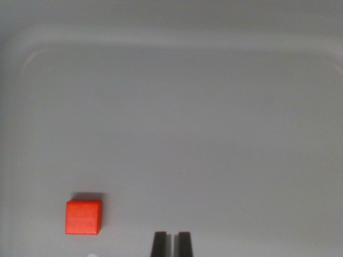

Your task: Reach red block

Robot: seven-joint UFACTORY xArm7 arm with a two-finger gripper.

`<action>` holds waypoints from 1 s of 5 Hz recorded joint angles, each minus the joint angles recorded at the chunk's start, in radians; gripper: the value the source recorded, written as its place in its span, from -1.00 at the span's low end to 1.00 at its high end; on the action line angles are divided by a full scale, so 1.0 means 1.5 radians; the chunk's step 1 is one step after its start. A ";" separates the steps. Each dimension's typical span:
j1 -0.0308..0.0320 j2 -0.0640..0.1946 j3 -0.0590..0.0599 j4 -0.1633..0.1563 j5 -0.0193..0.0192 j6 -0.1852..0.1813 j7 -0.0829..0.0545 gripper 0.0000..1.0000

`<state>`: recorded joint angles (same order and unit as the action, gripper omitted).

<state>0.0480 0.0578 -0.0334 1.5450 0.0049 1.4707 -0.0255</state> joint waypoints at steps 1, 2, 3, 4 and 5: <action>0.0000 0.000 0.000 0.000 0.0000 0.000 0.000 -1.00; 0.0036 0.003 0.003 -0.017 -0.0003 -0.020 0.004 -1.00; 0.0036 0.003 0.003 -0.017 -0.0003 -0.020 0.004 -1.00; 0.0074 0.007 0.006 -0.035 -0.0006 -0.040 0.009 -1.00; 0.0074 0.007 0.006 -0.035 -0.0006 -0.040 0.009 -1.00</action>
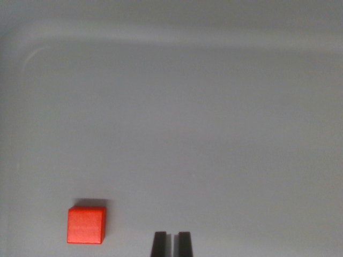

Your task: Reach red block

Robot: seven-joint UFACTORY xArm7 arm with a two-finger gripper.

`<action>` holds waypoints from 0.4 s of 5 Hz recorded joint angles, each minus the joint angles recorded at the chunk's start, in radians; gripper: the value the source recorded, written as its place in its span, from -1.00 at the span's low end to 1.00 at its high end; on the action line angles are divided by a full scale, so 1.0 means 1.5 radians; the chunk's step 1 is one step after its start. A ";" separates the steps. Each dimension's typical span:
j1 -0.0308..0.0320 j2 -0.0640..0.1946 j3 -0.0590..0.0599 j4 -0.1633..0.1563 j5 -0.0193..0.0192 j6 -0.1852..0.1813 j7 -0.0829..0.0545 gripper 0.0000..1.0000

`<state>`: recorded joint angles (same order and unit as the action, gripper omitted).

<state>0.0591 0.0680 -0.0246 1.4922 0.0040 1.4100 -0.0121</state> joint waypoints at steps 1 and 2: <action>0.0044 0.004 0.004 -0.021 -0.0004 -0.024 0.005 -1.00; 0.0044 0.004 0.004 -0.021 -0.0004 -0.024 0.005 -1.00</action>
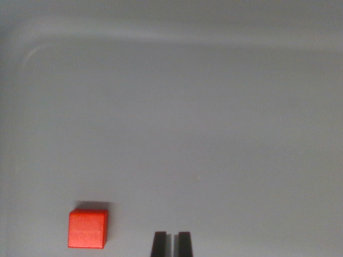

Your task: Reach red block

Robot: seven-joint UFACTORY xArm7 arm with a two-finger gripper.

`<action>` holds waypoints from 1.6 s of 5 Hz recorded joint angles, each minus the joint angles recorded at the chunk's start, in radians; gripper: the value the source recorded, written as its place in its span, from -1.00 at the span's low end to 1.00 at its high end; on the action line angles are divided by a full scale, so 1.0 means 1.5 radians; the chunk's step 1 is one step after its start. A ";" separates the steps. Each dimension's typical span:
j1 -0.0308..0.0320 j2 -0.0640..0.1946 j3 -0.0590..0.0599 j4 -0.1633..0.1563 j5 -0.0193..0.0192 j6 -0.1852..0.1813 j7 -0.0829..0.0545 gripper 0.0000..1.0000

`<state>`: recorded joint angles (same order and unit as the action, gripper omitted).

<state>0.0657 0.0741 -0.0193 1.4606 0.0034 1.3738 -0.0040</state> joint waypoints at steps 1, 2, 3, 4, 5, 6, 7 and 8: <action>0.0048 0.004 0.004 -0.023 -0.0004 -0.026 0.006 -1.00; 0.0048 0.004 0.004 -0.023 -0.0004 -0.026 0.006 -1.00; 0.0099 0.009 0.008 -0.047 -0.0009 -0.054 0.012 -1.00; 0.0099 0.009 0.008 -0.047 -0.0009 -0.054 0.012 -1.00; 0.0152 0.014 0.012 -0.073 -0.0013 -0.083 0.018 -1.00; 0.0152 0.014 0.012 -0.073 -0.0013 -0.083 0.018 -1.00; 0.0207 0.019 0.017 -0.099 -0.0018 -0.113 0.025 -1.00; 0.0207 0.019 0.017 -0.099 -0.0018 -0.113 0.025 -1.00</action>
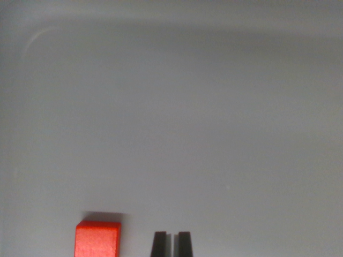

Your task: Reach red block

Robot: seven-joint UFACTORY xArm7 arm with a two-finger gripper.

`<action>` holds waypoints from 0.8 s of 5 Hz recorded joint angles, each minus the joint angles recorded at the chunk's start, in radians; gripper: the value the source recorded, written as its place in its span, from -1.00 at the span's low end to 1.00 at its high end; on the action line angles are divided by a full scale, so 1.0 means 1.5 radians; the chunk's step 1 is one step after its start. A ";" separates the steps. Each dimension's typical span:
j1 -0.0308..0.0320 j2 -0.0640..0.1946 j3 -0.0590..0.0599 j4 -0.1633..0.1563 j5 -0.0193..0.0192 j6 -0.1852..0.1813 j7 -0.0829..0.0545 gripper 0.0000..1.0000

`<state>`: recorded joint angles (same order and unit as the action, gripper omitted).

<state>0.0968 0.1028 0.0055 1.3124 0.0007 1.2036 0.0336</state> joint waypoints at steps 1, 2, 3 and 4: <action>0.0057 0.005 0.005 -0.027 -0.0005 -0.031 0.007 -1.00; 0.0057 0.005 0.005 -0.027 -0.0005 -0.031 0.007 -1.00; 0.0111 0.010 0.009 -0.053 -0.0010 -0.061 0.013 -1.00; 0.0111 0.010 0.009 -0.053 -0.0010 -0.061 0.013 -1.00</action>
<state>0.1134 0.1182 0.0188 1.2329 -0.0007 1.1123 0.0537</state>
